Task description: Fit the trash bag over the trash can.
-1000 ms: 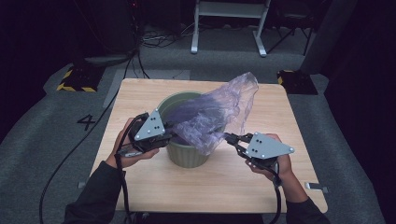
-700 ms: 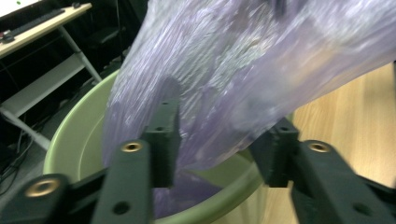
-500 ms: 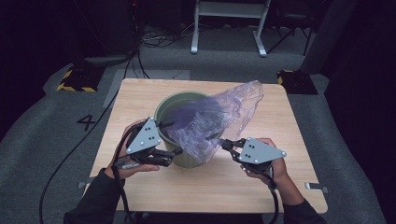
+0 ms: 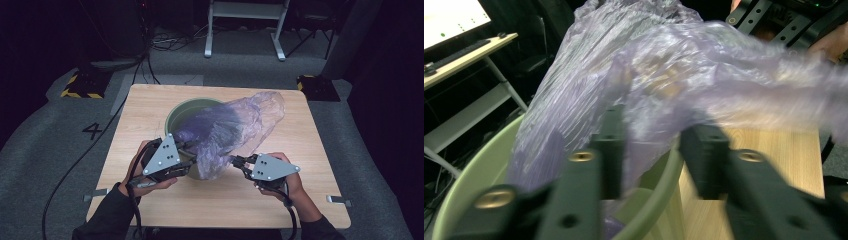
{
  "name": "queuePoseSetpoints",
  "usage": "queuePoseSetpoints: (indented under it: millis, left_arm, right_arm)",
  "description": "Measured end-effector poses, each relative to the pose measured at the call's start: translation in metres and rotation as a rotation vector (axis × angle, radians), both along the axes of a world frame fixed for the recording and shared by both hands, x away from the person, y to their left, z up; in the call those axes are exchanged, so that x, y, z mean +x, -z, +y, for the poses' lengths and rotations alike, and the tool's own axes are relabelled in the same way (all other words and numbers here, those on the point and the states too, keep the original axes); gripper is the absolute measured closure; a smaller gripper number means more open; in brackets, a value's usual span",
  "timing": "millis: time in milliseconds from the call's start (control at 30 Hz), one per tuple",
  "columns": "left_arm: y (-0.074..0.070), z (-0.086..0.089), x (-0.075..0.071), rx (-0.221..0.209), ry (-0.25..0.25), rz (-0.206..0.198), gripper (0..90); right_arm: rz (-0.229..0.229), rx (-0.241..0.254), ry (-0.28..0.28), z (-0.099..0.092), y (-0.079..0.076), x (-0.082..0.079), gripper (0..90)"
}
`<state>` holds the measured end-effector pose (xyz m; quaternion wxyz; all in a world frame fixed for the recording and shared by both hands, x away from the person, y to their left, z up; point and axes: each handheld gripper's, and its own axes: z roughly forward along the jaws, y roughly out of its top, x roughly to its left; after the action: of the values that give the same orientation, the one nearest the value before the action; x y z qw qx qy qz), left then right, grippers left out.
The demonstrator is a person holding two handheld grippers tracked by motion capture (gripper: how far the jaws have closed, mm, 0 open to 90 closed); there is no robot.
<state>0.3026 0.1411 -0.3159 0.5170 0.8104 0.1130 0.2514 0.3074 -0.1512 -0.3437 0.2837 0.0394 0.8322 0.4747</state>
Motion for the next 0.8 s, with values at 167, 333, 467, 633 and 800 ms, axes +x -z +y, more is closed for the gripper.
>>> queuePoseSetpoints:
  millis: [167,333,467,633,800]
  left_arm:
    - [0.01,0.008,-0.004,-0.005,0.003,-0.008,82.3]
    - [0.02,0.02,-0.005,-0.039,-0.026,0.014,85.5]
    - [0.031,0.03,-0.005,-0.062,-0.033,0.021,87.0]
    - [0.046,0.036,0.001,-0.064,-0.056,0.05,88.8]
    - [0.049,0.04,0.005,-0.064,-0.056,0.065,89.0]
  right_arm:
    - [0.019,0.003,0.003,0.0,0.008,0.0,87.6]
    - [0.031,0.005,0.013,-0.003,0.015,0.0,84.9]
    - [0.038,0.021,0.007,-0.004,0.02,-0.001,82.7]
    - [0.032,0.044,0.018,-0.011,0.024,-0.003,59.5]
    - [0.005,0.109,0.032,-0.027,0.015,-0.008,46.6]
